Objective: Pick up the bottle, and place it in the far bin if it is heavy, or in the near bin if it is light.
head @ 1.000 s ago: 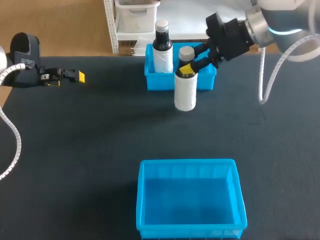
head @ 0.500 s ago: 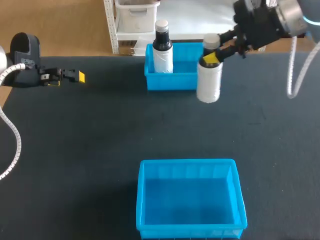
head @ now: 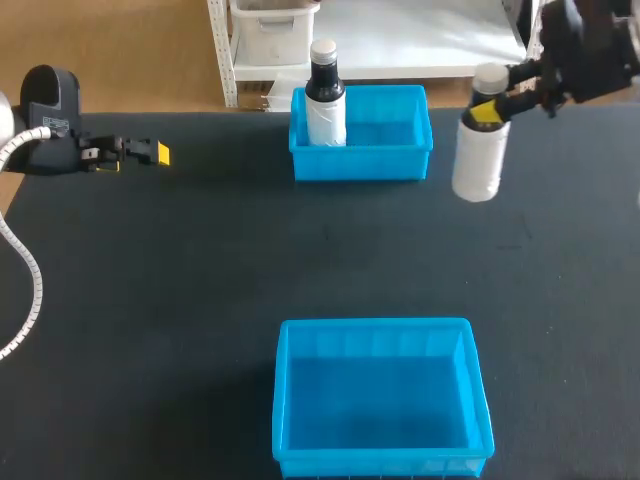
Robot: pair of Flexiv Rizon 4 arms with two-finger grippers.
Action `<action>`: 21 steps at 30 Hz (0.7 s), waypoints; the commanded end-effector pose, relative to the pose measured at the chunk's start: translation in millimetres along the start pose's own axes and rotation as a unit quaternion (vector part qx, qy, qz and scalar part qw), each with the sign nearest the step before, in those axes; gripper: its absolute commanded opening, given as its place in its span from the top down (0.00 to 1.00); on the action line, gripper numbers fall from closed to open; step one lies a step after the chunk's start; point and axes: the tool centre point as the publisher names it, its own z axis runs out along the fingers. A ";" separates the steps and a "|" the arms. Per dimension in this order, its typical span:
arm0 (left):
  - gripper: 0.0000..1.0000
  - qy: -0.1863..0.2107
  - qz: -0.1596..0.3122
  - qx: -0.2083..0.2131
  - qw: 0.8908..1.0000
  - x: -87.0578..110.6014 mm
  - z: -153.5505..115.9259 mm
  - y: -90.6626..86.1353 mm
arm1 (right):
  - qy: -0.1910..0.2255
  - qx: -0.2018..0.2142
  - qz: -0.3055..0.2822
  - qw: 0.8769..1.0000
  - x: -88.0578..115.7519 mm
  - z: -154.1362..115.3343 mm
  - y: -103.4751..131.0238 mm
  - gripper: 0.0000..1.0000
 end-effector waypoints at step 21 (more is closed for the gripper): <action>0.00 0.000 0.000 0.000 1.000 0.0 0.0 0.0 | 0.005 0.064 0.033 0.997 31.7 -79.9 45.4 1.00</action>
